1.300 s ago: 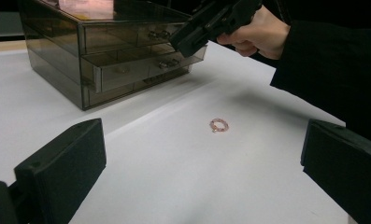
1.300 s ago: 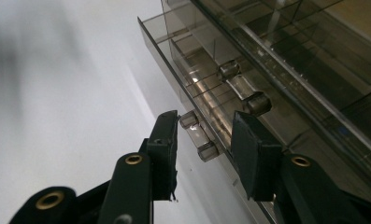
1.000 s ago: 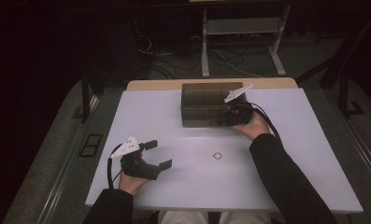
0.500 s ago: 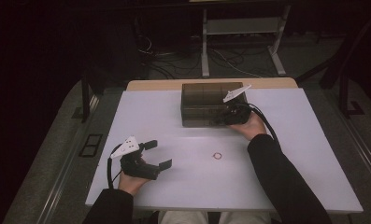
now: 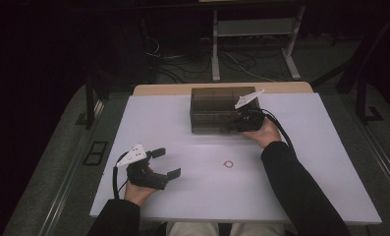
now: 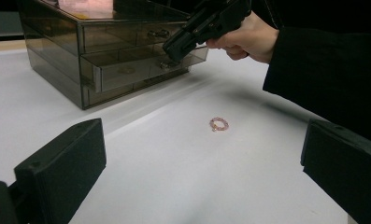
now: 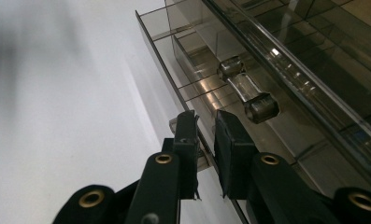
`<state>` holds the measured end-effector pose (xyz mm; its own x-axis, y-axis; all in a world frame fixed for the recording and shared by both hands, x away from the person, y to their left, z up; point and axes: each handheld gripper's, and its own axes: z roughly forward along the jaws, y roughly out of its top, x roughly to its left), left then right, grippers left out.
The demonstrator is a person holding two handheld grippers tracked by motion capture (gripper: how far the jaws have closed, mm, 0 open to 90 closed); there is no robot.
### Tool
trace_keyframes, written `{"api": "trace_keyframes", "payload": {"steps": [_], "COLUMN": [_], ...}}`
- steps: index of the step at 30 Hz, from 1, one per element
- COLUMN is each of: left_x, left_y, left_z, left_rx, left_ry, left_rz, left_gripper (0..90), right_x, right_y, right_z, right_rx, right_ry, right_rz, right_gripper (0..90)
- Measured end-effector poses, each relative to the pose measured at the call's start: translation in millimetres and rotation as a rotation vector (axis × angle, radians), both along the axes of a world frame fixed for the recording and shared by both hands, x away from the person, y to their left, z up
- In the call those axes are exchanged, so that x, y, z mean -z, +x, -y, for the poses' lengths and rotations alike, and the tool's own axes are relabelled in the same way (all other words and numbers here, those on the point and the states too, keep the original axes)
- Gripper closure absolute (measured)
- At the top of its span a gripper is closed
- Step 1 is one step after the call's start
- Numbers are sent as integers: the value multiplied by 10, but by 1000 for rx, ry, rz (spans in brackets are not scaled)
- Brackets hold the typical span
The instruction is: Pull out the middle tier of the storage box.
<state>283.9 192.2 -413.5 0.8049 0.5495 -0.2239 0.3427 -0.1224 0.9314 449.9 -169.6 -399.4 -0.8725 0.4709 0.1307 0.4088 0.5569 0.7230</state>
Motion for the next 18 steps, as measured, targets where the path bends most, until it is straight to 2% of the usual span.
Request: {"api": "trace_keyframes", "payload": {"steps": [16,18], "left_x": [2,1], "left_y": [-5,-6], "left_z": [-3,-3], "left_rx": [0,0], "left_ry": [-1,-1], "left_rz": [0,0], "left_gripper": [0,0], "right_x": [6,13], "right_y": [-72,-83], "right_z": [7,17], "right_rx": [-29,-37], "right_ry": [-21,-12], "right_rz": [-6,-11], "right_gripper": [787,788]}}
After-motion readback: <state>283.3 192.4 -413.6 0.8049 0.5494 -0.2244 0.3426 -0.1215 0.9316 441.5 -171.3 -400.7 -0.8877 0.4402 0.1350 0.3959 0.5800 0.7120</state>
